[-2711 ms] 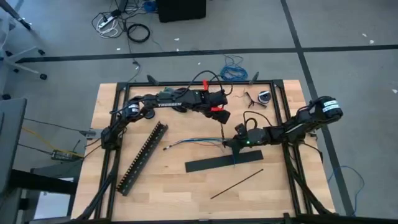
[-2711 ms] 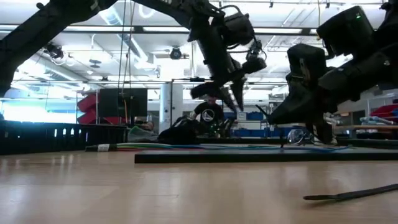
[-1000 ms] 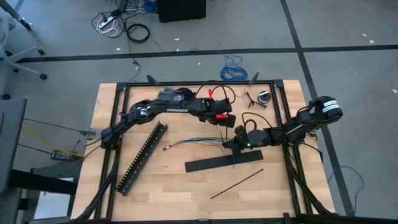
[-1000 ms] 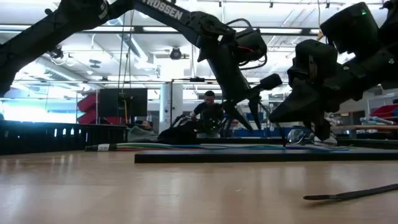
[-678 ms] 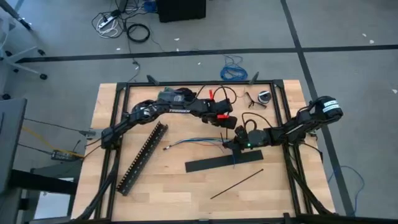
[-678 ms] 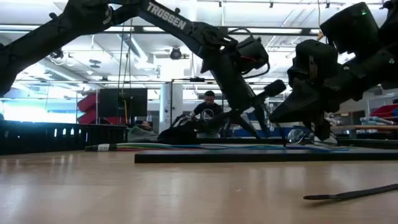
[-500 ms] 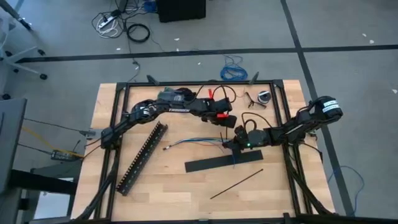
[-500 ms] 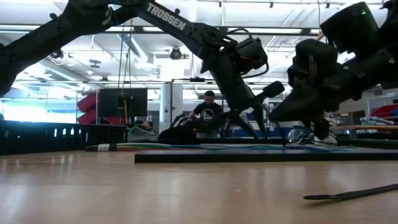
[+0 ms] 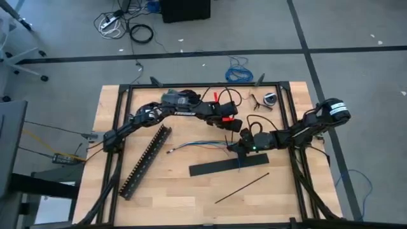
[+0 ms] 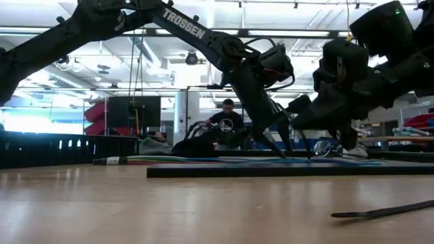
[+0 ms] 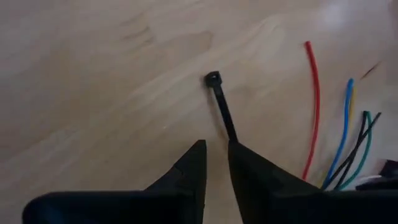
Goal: Ziptie cables
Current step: Wrap the black zip tie on the cable wires
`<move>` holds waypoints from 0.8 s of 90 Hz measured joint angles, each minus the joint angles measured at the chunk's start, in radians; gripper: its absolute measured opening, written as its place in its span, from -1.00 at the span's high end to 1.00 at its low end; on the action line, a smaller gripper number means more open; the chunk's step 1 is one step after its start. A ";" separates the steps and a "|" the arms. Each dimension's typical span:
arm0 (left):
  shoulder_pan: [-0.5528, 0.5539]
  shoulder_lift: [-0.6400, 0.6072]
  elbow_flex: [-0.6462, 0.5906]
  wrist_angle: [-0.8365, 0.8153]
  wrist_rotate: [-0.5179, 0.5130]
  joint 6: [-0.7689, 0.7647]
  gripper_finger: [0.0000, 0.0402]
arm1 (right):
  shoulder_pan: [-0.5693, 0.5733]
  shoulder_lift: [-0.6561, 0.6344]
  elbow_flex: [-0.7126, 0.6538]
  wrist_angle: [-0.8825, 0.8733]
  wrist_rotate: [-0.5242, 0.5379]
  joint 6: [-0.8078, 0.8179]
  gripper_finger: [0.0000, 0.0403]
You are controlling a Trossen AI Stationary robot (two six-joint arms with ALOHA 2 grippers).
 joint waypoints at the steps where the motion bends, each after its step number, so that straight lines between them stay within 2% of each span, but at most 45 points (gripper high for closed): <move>1: 0.000 0.000 0.000 0.000 0.001 0.003 0.70 | 0.000 0.000 0.000 0.001 -0.005 -0.001 1.00; 40: 0.000 0.000 0.000 -0.034 0.056 0.044 0.70 | 0.012 0.000 0.000 0.011 -0.054 -0.016 1.00; 72: 0.000 0.000 0.000 -0.036 0.057 0.066 0.70 | 0.042 0.000 0.000 0.005 -0.070 -0.010 1.00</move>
